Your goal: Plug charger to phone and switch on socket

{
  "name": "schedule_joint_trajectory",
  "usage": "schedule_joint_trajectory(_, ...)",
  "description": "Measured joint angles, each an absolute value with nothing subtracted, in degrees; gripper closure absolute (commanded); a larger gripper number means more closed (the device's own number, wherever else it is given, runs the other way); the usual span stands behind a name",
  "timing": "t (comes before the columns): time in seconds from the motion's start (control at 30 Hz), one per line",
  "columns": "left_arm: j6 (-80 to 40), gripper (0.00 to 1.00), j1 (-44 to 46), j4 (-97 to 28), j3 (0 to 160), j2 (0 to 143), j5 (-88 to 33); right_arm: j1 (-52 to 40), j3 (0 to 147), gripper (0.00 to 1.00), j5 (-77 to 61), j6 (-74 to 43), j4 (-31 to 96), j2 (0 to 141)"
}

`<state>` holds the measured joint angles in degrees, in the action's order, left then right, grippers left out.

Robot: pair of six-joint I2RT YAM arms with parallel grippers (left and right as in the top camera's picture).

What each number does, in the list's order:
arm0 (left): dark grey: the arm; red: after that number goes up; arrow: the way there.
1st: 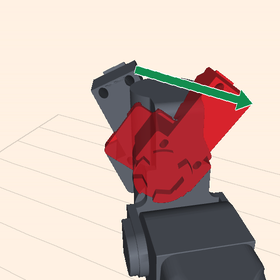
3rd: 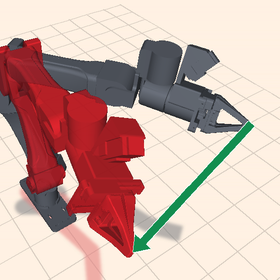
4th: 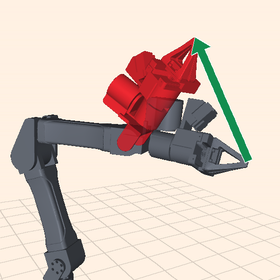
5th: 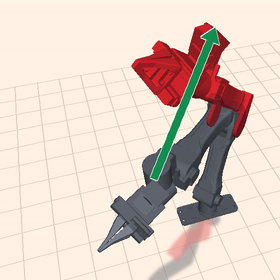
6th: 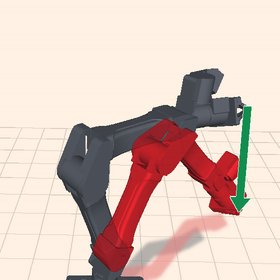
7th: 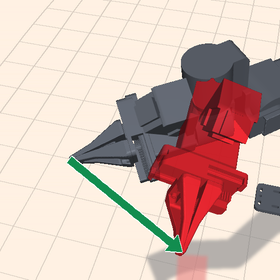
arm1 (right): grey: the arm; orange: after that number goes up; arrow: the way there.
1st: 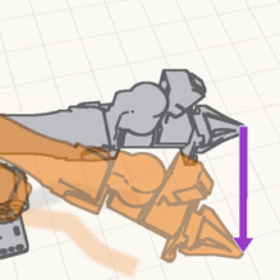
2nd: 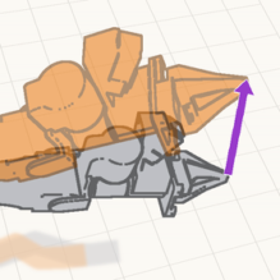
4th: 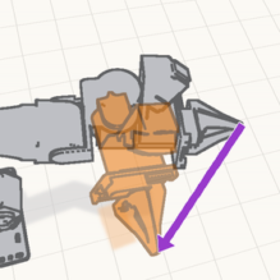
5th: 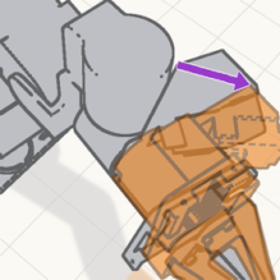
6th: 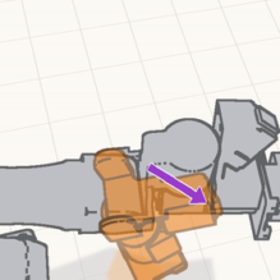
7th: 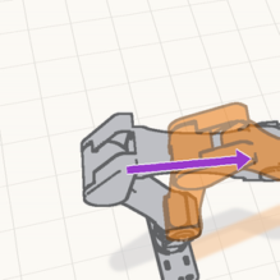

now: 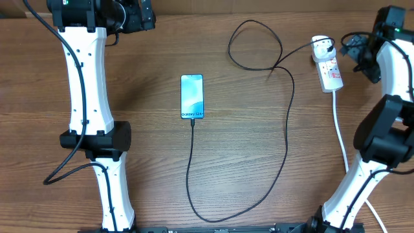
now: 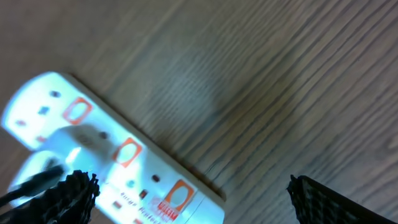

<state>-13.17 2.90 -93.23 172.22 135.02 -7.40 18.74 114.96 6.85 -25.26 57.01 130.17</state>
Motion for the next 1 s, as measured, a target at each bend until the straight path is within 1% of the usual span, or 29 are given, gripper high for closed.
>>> schedule_joint_trajectory(1.0, -13.2, 0.00, 2.9, -93.3, 172.2, 135.0, -7.4, 18.8, 115.0, 0.00, 4.0, -25.3, 54.0, 135.3)
